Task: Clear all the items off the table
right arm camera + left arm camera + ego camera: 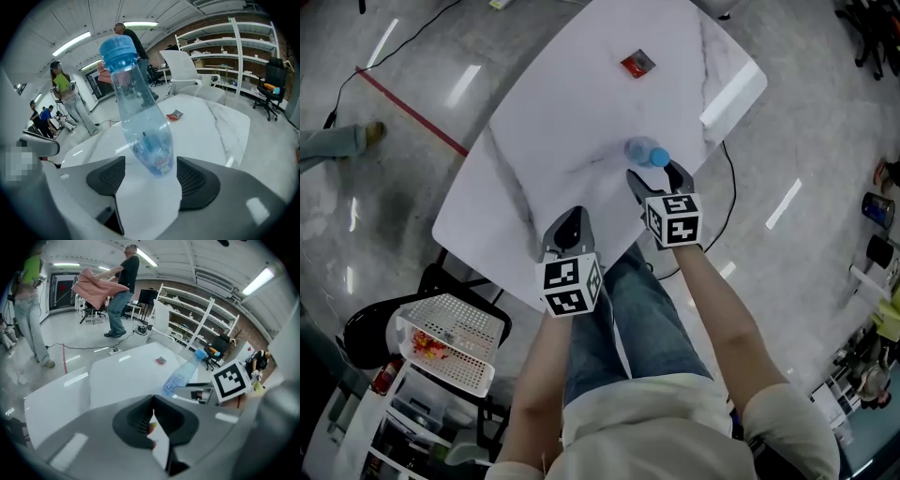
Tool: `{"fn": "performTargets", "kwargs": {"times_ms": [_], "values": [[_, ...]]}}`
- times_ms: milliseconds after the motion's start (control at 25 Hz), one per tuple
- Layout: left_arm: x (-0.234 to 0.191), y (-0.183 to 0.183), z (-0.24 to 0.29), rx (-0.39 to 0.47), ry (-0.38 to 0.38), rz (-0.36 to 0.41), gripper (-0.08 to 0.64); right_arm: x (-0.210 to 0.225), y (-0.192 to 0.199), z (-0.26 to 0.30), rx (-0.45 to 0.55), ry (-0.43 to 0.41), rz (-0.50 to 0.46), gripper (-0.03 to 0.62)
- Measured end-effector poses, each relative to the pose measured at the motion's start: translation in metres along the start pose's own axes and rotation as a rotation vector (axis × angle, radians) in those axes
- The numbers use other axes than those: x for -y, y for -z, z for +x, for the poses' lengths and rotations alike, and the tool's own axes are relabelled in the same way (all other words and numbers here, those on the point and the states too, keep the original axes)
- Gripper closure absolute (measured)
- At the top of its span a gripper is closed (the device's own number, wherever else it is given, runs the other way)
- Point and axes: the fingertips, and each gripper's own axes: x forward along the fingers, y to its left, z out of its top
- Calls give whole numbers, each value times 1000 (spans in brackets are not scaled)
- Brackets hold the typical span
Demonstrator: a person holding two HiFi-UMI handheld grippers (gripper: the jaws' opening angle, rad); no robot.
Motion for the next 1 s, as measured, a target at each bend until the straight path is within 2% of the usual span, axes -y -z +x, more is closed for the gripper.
{"fn": "performTargets", "kwargs": {"times_ms": [400, 680, 760, 1000], "values": [[-8, 9, 15, -18, -18, -22, 551, 3, -9, 39, 25, 4, -65, 213], [-13, 18, 17, -37, -20, -25, 551, 4, -17, 50, 63, 30, -69, 215], [-15, 19, 17, -41, -19, -25, 551, 4, -19, 53, 67, 38, -82, 236], [-20, 18, 17, -41, -14, -27, 551, 1, -23, 56, 78, 45, -105, 249]]}}
